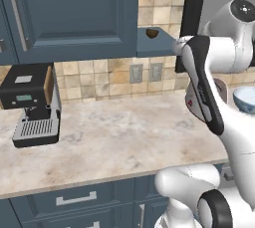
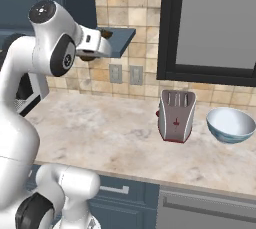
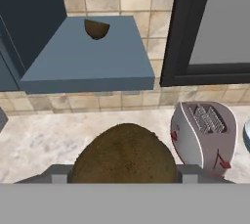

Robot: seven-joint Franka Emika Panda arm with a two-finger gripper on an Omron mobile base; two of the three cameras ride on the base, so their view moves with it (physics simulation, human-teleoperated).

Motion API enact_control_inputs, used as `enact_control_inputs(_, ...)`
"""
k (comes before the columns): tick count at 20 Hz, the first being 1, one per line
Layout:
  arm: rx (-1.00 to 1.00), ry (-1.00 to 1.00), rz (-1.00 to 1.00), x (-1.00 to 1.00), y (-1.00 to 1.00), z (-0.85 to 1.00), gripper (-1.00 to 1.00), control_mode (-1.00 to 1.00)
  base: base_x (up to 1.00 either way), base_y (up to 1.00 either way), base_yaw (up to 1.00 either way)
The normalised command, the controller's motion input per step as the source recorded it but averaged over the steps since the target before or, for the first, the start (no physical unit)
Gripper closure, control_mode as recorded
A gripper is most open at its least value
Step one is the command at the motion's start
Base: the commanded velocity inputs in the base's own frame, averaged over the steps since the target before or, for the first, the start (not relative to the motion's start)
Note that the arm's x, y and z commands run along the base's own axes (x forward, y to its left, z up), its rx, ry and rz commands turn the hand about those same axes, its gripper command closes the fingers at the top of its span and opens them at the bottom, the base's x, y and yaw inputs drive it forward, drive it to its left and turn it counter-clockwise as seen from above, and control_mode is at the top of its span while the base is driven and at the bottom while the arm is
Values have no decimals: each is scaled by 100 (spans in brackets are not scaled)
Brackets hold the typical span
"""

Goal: Pick the kiwis from the cabinet and place them in one bowl. Pick the lemon from the sink and place it in the other bowl.

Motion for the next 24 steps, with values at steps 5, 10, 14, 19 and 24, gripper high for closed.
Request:
enact_control_inputs(5, 0, 2, 0, -49, 0, -1, 100, -100, 0, 0, 0)
enact_control_inputs(10, 0, 0, 0, 0, 0, 0, 100, -100, 0, 0, 0)
enact_control_inputs(14, 0, 0, 0, 0, -5, 0, 100, 100, -3, -50, 0)
enact_control_inputs(19, 0, 0, 0, 0, 0, 0, 100, 100, -8, -78, 0)
enact_control_inputs(24, 0, 0, 0, 0, 0, 0, 100, 100, -8, -84, 0)
